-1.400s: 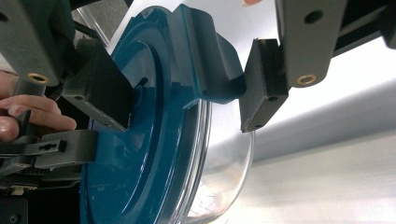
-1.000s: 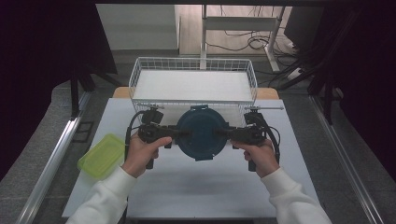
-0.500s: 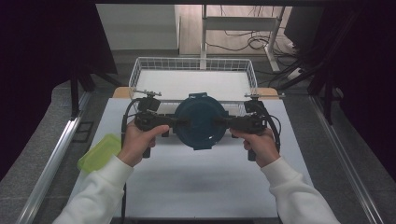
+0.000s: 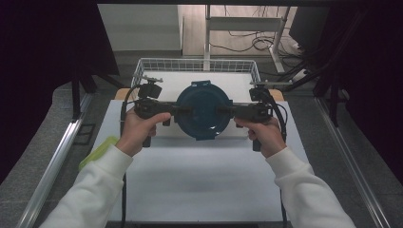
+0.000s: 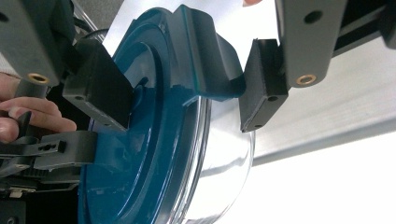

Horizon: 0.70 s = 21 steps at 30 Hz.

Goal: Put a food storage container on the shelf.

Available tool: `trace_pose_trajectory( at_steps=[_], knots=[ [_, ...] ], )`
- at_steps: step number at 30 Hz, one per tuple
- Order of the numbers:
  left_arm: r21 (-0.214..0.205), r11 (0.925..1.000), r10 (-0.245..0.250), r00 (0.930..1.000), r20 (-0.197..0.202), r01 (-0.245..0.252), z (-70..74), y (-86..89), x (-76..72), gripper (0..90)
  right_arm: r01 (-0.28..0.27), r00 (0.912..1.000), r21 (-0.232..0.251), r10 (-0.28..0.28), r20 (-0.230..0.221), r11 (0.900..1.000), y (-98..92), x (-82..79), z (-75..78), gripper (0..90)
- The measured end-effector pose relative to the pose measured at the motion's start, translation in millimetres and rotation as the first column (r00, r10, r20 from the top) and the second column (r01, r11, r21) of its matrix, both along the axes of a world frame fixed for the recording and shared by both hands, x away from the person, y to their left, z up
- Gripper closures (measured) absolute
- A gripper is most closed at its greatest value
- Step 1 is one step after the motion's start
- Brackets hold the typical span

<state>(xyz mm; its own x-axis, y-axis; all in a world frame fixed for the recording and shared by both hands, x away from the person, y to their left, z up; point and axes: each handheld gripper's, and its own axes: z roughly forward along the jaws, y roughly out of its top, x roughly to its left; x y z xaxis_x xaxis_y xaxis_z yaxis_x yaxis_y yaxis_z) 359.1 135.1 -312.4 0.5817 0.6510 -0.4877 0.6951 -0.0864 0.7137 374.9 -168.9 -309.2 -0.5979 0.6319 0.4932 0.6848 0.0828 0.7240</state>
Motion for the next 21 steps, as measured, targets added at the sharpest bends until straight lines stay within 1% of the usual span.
trace_pose_trajectory(
  at_steps=[8, 12, 14, 16, 21],
  knots=[
    [0.003, 1.0, -0.004, 0.9998, 0.019, 0.003, 15.1, 3.2, 10.4, 36.1, 0.003, 0.9998, 0.007, -0.003, 0.021, 1.0, 2.6, 8.8, 13.7, 36.2],
    [0.002, 1.0, -0.001, 0.9999, 0.017, 0.001, 20.9, 5.7, 17.1, 36.1, 0.004, 0.9998, 0.01, -0.005, 0.021, 0.9999, 4.9, 14.8, 18.6, 36.2],
    [0.012, 0.9999, -0.006, 0.9998, 0.018, 0.006, 25.4, 7.7, 21.4, 36.1, 0.003, 0.9997, 0.008, -0.003, 0.026, 1.0, 6.6, 18.7, 21.6, 36.2],
    [0.013, 0.9999, -0.004, 0.9998, 0.021, 0.004, 29.3, 8.8, 25.0, 36.2, 0.004, 0.9998, 0.014, -0.004, 0.021, 0.9999, 8.1, 22.7, 24.7, 36.2],
    [0.015, 0.9998, -0.011, 0.9996, 0.028, 0.011, 39.5, 12.9, 38.5, 36.2, 0.003, 0.9996, 0.019, -0.004, 0.027, 0.9998, 11.5, 34.2, 34.0, 36.4]
  ],
)
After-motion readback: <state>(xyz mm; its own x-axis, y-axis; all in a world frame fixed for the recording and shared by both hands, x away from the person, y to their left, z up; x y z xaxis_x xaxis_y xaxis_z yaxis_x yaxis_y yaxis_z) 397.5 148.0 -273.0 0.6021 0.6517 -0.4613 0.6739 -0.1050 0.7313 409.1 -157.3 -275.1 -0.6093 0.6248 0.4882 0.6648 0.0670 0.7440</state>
